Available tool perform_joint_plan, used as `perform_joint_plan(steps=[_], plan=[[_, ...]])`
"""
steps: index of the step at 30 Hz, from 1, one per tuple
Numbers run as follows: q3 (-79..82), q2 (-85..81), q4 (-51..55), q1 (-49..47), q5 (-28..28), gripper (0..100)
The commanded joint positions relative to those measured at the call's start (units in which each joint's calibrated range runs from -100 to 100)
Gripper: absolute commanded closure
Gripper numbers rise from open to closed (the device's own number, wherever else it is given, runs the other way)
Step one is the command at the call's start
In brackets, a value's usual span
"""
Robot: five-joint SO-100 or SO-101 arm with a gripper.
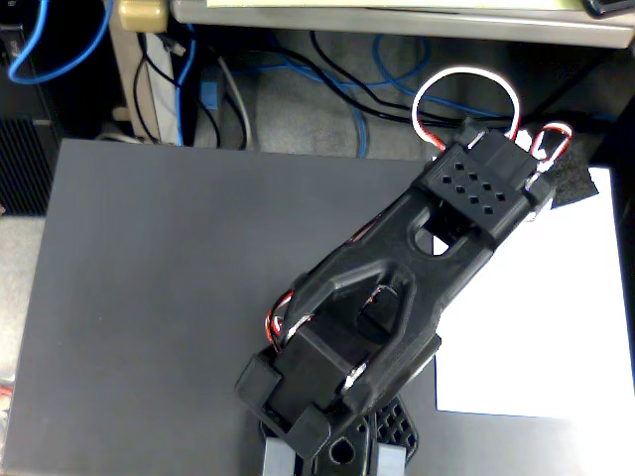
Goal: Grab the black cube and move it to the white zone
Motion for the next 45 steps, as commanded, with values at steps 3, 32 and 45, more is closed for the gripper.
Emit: perform_joint_plan(steps=[3, 32, 45], plan=[[2.7, -0.9, -9.1, 5.6, 0.8, 83], [9.9, -1.8, -5.3, 3.4, 3.8, 83], [5.3, -1.9, -4.5, 2.6, 2.3, 69]])
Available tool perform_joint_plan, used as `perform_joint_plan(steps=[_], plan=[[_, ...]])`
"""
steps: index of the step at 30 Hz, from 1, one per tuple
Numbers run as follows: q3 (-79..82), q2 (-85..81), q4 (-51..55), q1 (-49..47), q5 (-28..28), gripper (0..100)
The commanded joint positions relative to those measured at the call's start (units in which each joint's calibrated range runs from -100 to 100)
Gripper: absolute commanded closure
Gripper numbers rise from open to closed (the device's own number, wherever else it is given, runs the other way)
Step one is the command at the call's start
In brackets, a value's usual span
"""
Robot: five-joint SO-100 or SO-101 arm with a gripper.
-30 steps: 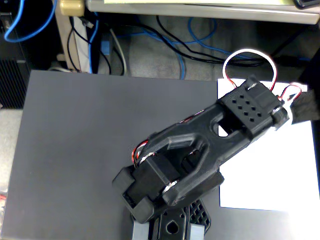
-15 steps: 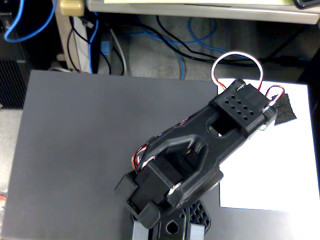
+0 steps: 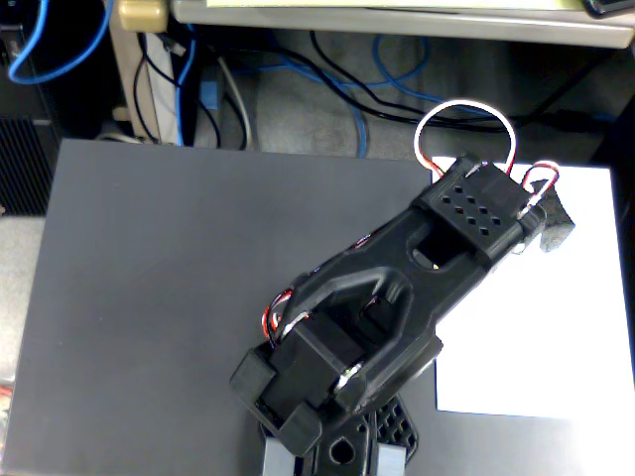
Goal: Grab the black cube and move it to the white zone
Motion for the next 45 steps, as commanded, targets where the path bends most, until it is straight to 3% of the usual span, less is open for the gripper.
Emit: perform_joint_plan(steps=[1, 4, 7, 13, 22, 27, 29, 34, 38, 41, 45], plan=[[-9.5, -1.5, 4.4, -0.6, -2.7, 69], [-23.6, -1.5, 16.6, -3.3, -5.4, 70], [-32.0, -1.5, 21.3, -7.4, -9.3, 70], [-39.3, -1.5, 21.3, -20.5, -18.7, 70], [-39.7, -1.5, 21.3, -36.7, -27.4, 70], [-39.4, -1.5, 21.3, -44.2, -31.5, 90], [-35.6, -1.5, 20.7, -45.5, -32.2, 99], [-20.6, -1.5, 11.9, -44.9, -35.2, 99], [-9.6, -1.5, 2.5, -43.7, -34.9, 99], [-1.0, -1.5, -3.6, -37.0, -34.7, 98], [9.8, -1.5, -6.4, -33.2, -31.1, 99]])
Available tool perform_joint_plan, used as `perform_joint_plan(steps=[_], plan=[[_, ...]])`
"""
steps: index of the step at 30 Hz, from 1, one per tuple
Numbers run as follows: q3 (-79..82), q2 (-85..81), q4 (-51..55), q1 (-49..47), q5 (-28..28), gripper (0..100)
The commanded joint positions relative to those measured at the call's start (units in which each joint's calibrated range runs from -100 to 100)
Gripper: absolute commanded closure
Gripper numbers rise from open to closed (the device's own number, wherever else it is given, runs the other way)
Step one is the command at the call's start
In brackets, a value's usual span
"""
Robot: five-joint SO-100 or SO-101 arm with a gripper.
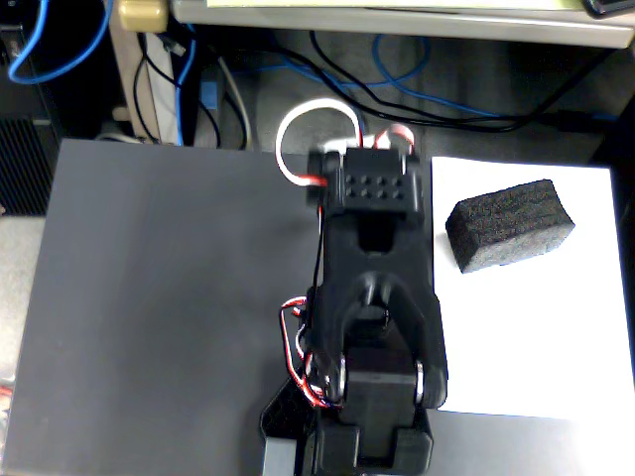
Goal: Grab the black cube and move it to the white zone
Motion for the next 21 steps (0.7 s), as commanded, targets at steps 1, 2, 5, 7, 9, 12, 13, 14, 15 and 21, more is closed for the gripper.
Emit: perform_joint_plan(steps=[1, 2, 5, 7, 9, 12, 13, 14, 15, 21], plan=[[4.7, -1.4, -1.7, 3.6, 2.0, 99], [4.9, -1.4, -1.2, 3.9, 2.0, 99], [7.2, -1.5, -0.9, 3.9, 2.0, 99], [7.7, -1.5, -1.1, 4.0, 2.0, 99], [8.8, -1.5, -1.4, 3.6, 2.1, 99], [10.2, -1.6, -1.7, 3.7, 4.5, 99], [10.3, -1.6, -1.7, 3.3, 4.6, 99], [10.4, -1.6, -1.7, 3.3, 4.6, 99], [10.8, -1.5, -1.7, 3.3, 4.6, 99], [11.1, -1.5, -2.5, 3.2, 4.2, 99]])
